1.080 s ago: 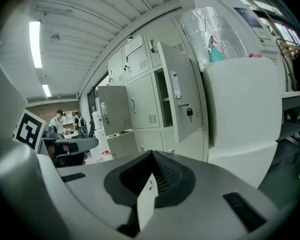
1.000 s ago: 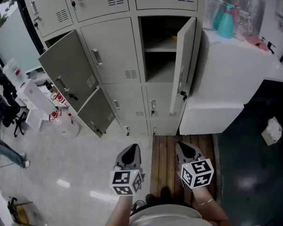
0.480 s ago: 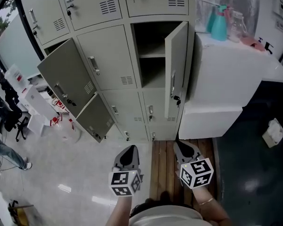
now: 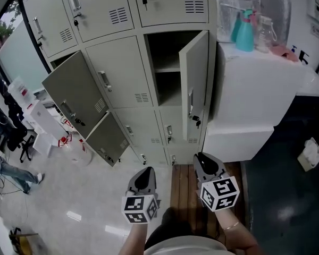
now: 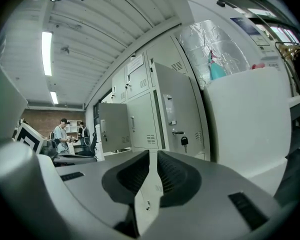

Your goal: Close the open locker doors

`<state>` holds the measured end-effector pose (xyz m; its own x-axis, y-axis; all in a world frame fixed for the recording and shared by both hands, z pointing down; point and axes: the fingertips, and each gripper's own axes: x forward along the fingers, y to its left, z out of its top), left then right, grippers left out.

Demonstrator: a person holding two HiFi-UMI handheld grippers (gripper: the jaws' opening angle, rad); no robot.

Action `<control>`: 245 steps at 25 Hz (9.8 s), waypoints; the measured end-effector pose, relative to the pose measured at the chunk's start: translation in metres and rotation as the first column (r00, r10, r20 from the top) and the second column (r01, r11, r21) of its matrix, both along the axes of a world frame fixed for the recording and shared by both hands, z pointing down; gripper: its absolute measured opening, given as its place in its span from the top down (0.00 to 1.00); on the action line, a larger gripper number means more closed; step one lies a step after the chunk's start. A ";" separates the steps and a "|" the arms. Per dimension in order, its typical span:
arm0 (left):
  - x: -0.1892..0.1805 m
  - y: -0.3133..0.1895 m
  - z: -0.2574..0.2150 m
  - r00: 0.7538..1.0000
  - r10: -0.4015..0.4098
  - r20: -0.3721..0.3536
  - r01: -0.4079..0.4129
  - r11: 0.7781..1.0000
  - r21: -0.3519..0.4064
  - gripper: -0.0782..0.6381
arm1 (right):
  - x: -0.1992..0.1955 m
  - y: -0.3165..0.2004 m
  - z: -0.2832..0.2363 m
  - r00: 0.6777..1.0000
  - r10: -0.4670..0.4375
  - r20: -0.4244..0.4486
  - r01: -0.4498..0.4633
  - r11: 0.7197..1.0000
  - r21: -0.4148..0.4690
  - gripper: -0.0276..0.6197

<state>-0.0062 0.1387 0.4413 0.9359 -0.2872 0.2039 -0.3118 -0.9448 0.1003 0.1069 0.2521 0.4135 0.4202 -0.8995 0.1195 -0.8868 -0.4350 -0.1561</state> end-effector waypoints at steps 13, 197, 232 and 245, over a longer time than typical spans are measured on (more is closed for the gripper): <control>0.074 -0.069 0.001 0.999 0.051 -0.010 -0.051 0.999 -0.013 0.86 | 0.057 -0.049 -0.031 0.999 0.032 -0.031 -0.030 0.998 0.056 0.81; -0.133 -0.405 0.010 0.566 -0.824 0.038 0.825 0.566 -0.013 0.86 | -0.105 -0.647 0.002 0.610 -0.762 -0.218 0.715 0.648 -0.262 0.91; -0.115 -0.426 0.023 0.567 -0.822 0.059 0.824 0.566 -0.036 0.86 | -0.026 -0.742 0.019 0.751 -0.650 -0.119 0.582 0.735 -0.347 0.86; -0.126 -0.418 0.019 0.552 -0.833 0.043 0.834 0.551 -0.032 0.86 | -0.024 -0.743 0.018 0.768 -0.638 -0.051 0.587 0.734 -0.341 0.85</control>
<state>-0.1326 -0.2788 0.4600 0.2776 -0.9268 0.2531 -0.9597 -0.2555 0.1169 0.0825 -0.4907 0.4316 -0.1751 -0.9008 0.3974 -0.9764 0.2106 0.0470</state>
